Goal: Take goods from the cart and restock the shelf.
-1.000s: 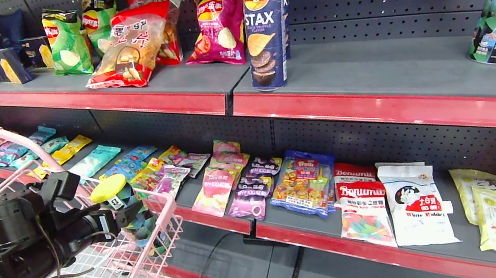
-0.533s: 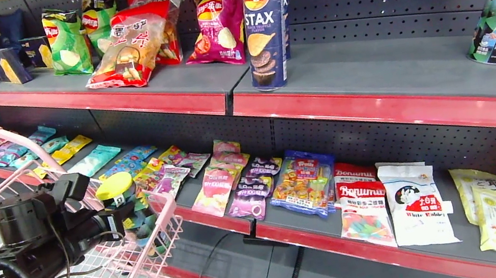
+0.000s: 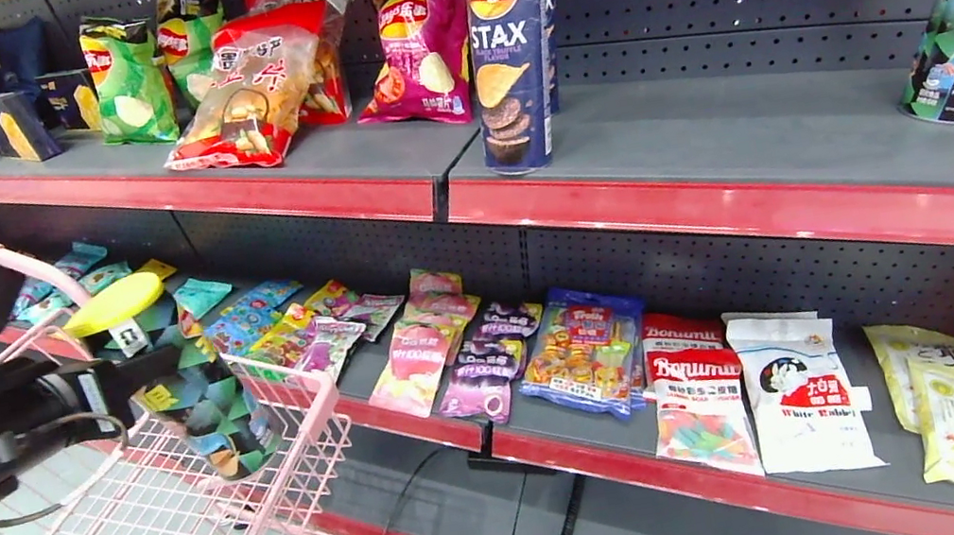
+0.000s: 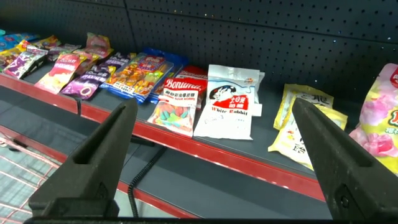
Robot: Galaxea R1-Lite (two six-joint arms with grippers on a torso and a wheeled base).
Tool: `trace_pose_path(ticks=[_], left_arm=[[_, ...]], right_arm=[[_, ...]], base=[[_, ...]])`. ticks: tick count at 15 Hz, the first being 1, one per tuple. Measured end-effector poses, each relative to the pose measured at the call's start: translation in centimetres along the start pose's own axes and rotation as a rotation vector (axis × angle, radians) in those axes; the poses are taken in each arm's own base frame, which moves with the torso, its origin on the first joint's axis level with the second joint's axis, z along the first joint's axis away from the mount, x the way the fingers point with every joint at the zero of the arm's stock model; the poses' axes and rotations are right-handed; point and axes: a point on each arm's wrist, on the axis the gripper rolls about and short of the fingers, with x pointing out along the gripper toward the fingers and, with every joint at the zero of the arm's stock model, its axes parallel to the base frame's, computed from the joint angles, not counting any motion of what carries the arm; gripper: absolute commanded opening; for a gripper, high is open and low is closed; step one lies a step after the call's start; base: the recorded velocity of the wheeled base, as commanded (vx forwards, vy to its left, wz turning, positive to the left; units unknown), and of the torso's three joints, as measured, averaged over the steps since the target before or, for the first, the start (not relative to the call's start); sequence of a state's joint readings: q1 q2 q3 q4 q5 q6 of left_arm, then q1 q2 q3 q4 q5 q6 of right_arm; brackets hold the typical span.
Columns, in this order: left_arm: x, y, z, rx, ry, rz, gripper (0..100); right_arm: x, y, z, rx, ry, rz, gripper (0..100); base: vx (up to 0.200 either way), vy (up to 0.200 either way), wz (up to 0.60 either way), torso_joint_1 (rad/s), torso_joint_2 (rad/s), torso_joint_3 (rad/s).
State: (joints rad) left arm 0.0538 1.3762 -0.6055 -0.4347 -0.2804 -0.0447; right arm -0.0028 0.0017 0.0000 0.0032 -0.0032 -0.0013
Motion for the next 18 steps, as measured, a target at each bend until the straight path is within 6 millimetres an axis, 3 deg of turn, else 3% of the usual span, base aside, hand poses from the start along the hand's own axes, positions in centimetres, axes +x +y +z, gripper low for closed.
trace_pose_path(ticks=[3,5,7,10,15,18], left_arm=[[-8.9,-2.7,1.3,0.008,-0.046,-0.022,0],[-14.4,-4.2,-0.1,0.033,-0.099,-0.033,0],[-18.3,-5.2,-2.8,0.063,-0.146,-0.025,0],[-20.8,-5.7,-6.0,0.092,-0.206,0.017,0],[-22.2,-5.9,-7.3,0.112,-0.286,0.069,0],[-22.7,-6.0,-8.4,0.159,-0.31,0.094,0]], right_arm=[[0.0,0.0,0.0,0.001,0.0,0.0,100],[0.0,0.0,0.0,0.0,0.0,0.0,100],[0.0,0.0,0.0,0.0,0.0,0.0,100],[0.0,0.0,0.0,0.0,-0.001,0.0,100],[0.0,0.0,0.0,0.0,0.0,-0.001,100],[0.0,0.0,0.0,0.0,0.0,0.001,100]], base=[[0.0,0.0,0.0,0.0,0.0,0.0],[0.0,0.0,0.0,0.068,-0.24,-0.166],[0.0,0.0,0.0,0.137,-0.45,-0.3],[0.0,0.0,0.0,0.175,-0.51,-0.343],[0.0,0.0,0.0,0.203,-0.56,-0.353],[0.0,0.0,-0.6,0.178,-0.45,-0.269]])
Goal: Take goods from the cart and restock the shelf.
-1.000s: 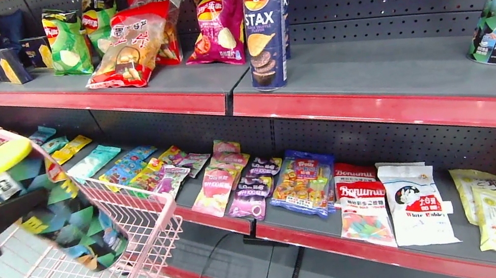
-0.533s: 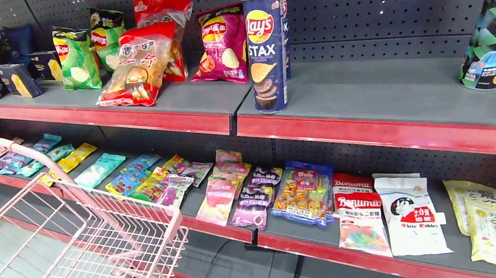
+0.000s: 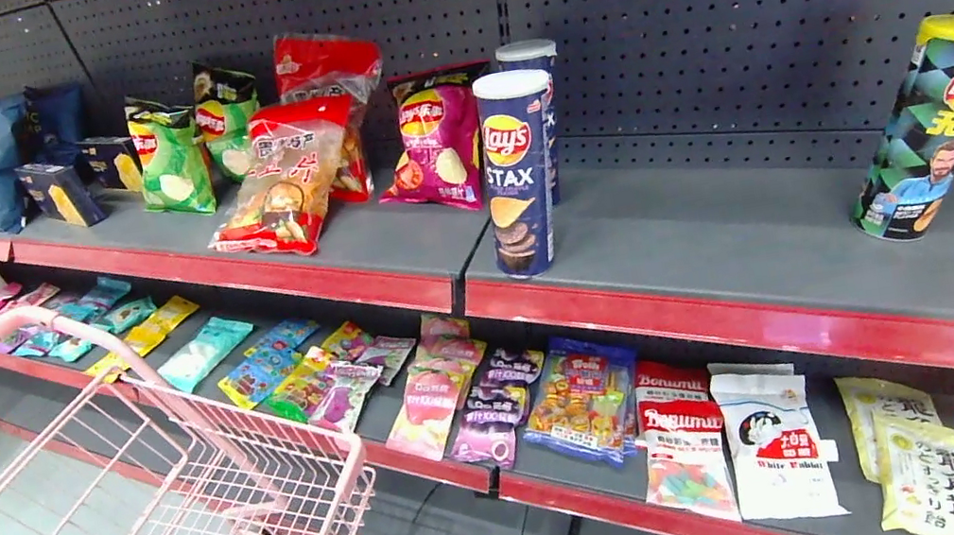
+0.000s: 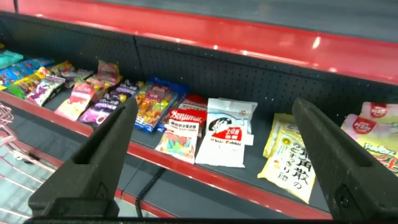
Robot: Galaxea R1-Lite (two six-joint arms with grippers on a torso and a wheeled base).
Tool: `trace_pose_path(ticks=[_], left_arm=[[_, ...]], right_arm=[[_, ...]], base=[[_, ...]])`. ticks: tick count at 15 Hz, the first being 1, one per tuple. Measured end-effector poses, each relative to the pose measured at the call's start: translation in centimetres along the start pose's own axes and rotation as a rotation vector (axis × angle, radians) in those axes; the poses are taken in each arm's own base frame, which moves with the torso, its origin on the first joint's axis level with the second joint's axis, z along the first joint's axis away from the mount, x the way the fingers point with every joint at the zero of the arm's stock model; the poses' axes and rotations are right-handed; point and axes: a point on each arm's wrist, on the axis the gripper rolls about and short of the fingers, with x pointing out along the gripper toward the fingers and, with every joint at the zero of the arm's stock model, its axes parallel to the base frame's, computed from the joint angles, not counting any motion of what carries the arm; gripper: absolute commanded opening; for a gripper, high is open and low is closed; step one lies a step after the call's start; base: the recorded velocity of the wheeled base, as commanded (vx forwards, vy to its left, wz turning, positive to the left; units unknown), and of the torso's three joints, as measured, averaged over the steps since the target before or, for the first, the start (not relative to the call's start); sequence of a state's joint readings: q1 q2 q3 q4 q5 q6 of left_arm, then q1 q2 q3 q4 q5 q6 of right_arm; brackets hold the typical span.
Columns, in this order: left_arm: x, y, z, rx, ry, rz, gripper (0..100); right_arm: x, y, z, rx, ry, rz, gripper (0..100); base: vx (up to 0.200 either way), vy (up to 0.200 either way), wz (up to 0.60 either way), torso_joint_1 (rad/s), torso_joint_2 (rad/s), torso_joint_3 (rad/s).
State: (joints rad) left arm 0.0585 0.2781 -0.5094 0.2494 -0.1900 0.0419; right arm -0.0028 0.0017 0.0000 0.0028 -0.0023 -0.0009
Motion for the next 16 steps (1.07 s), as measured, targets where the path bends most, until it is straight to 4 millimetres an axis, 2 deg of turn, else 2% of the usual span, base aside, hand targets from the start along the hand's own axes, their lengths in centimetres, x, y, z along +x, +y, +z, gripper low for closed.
trace_pose_path(ticks=[2,6,13,16], left_arm=[[-0.5,-0.1,-1.4,0.031,0.013,-0.005,0],[-0.8,0.0,-2.2,0.039,0.007,0.077,0],[-0.9,0.0,-2.0,0.143,0.002,0.083,0],[-0.9,0.0,-1.9,0.151,-0.001,0.082,0]], right_arm=[[0.0,0.0,0.0,-0.001,-0.001,0.0,100],[0.0,0.0,0.0,-0.001,-0.001,0.0,100],[0.0,0.0,0.0,0.0,0.0,0.001,100],[0.0,0.0,0.0,0.0,0.0,0.001,100]], base=[[0.0,0.0,-0.6,0.053,-0.1,-0.068],[0.0,0.0,-0.6,0.011,-0.02,-0.01],[0.0,0.0,0.0,0.0,0.0,0.0],[0.2,0.0,0.0,-0.004,0.0,0.001]])
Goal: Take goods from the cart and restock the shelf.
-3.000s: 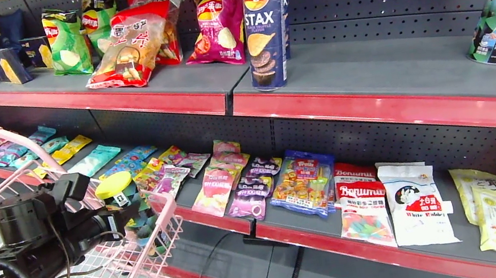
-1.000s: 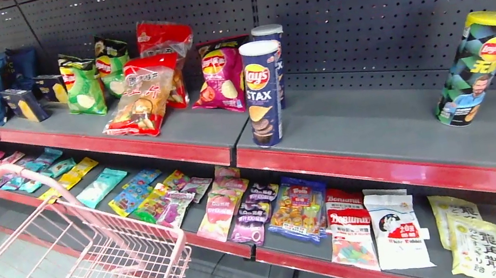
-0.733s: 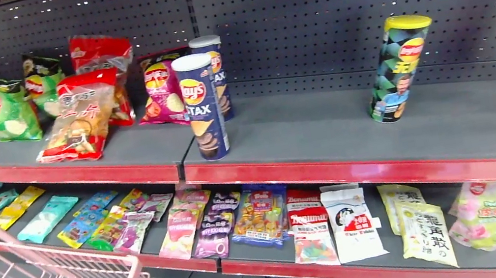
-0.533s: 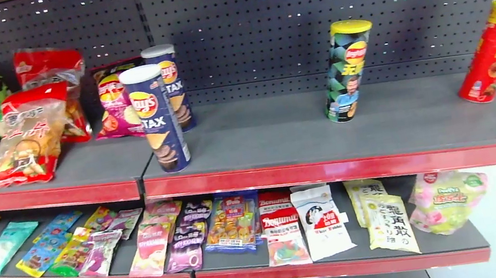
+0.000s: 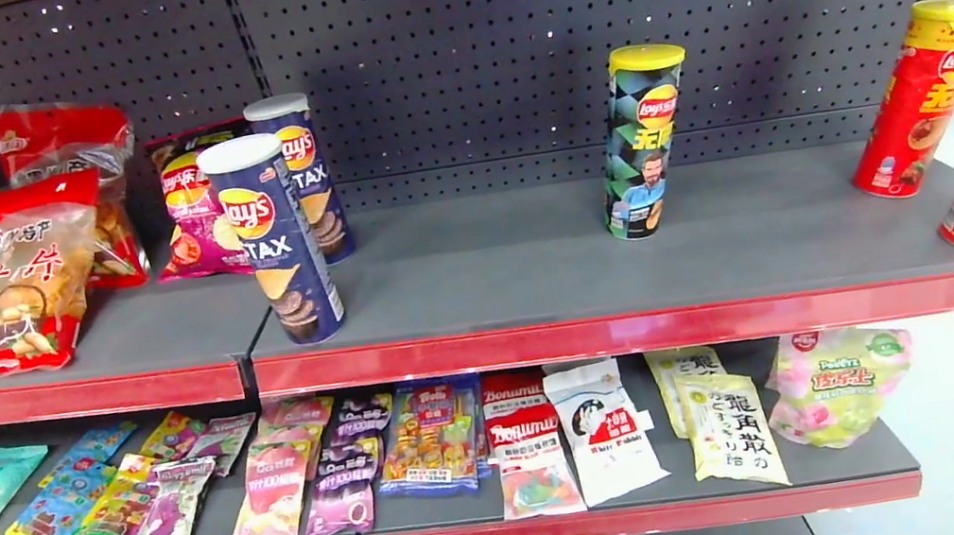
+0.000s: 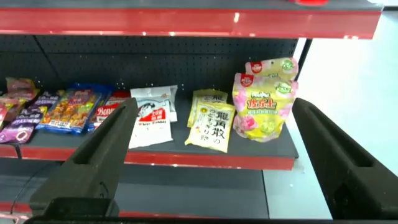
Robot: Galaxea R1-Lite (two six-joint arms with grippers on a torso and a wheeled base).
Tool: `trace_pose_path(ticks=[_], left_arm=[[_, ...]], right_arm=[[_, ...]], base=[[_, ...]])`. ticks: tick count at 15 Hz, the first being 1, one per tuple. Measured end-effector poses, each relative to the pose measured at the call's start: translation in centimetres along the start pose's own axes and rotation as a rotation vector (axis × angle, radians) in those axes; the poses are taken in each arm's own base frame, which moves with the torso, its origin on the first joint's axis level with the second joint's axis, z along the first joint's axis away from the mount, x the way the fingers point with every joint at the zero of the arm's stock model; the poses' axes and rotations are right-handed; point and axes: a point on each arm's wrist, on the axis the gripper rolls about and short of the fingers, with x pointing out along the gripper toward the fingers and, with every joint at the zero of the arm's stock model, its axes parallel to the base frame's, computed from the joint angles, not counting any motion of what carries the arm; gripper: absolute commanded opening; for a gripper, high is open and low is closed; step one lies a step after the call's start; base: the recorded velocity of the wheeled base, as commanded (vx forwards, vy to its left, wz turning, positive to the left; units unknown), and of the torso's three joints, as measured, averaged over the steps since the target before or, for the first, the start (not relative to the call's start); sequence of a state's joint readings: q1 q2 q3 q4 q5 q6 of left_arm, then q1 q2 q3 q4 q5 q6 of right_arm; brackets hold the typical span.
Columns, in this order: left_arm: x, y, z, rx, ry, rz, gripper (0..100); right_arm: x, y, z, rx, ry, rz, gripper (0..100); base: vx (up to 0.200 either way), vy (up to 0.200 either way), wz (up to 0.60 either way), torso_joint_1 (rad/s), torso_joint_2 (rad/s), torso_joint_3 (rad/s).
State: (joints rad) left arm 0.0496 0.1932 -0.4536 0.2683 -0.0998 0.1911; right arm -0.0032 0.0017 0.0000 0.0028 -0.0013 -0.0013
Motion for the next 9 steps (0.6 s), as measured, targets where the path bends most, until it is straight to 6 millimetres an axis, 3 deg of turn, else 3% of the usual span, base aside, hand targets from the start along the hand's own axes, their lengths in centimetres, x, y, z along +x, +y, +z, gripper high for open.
trace_pose_path(ticks=[3,9], left_arm=[[0.03,0.01,0.03,0.003,0.001,0.0,0],[-0.28,0.15,0.37,0.055,-0.023,-0.04,0]], right_arm=[[0.0,0.0,0.0,0.0,0.0,0.0,100],[0.0,0.0,0.0,-0.004,0.0,0.003,100]], base=[[0.2,0.0,0.0,0.007,0.0,0.001],[0.0,0.0,0.0,0.0,0.0,0.0]])
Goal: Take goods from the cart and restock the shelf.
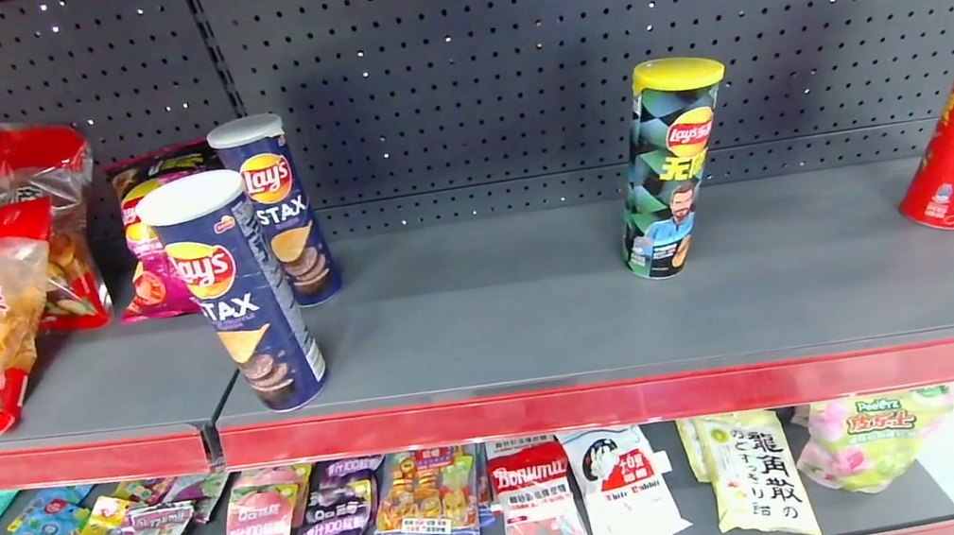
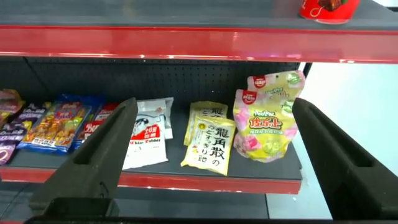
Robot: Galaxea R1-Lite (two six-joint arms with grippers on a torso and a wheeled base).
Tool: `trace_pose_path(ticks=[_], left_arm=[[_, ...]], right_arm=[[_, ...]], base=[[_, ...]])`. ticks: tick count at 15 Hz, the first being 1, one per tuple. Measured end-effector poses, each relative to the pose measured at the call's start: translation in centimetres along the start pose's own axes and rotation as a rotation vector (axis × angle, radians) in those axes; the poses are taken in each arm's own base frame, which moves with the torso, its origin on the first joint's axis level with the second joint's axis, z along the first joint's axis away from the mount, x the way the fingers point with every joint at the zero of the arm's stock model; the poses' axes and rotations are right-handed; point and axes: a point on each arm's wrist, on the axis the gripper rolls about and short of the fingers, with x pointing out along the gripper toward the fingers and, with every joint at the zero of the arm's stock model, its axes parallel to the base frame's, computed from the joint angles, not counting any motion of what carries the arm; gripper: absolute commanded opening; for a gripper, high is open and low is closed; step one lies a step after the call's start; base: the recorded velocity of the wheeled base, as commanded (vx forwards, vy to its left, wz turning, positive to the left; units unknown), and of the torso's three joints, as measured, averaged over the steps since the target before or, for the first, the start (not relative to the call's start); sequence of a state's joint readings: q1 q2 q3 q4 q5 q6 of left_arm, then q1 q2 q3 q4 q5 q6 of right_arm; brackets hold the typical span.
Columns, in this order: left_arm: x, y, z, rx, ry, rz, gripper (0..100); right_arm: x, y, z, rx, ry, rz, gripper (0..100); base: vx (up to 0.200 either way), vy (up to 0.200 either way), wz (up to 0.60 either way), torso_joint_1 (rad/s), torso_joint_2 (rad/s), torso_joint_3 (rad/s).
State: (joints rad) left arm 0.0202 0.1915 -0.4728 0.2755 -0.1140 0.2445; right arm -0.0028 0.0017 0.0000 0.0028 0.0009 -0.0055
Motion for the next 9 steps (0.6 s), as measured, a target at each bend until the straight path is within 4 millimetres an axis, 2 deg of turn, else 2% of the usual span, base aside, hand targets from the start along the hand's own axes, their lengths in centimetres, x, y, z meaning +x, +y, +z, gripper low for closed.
trace_pose_path(ticks=[2,4,7,9], left_arm=[[0.0,0.1,0.1,-0.045,-0.013,-0.016,0],[-0.1,0.2,0.6,-0.168,-0.023,-0.016,0],[0.3,0.5,1.2,-0.224,-0.009,-0.014,0],[0.7,0.5,1.3,-0.227,0.008,-0.019,0]], right_arm=[[0.0,0.0,0.1,0.024,-0.007,0.011,100],[-0.3,0.1,1.6,0.039,-0.047,0.055,100],[-0.1,0.2,6.9,0.042,-0.065,0.19,100],[2.0,0.5,11.1,0.046,-0.019,0.31,100]], base=[[0.0,0.0,0.0,0.0,0.0,0.0],[0.0,0.0,0.0,0.0,0.0,0.0],[0.0,0.0,0.0,0.0,0.0,0.0],[0.0,0.0,0.0,0.0,0.0,0.0]])
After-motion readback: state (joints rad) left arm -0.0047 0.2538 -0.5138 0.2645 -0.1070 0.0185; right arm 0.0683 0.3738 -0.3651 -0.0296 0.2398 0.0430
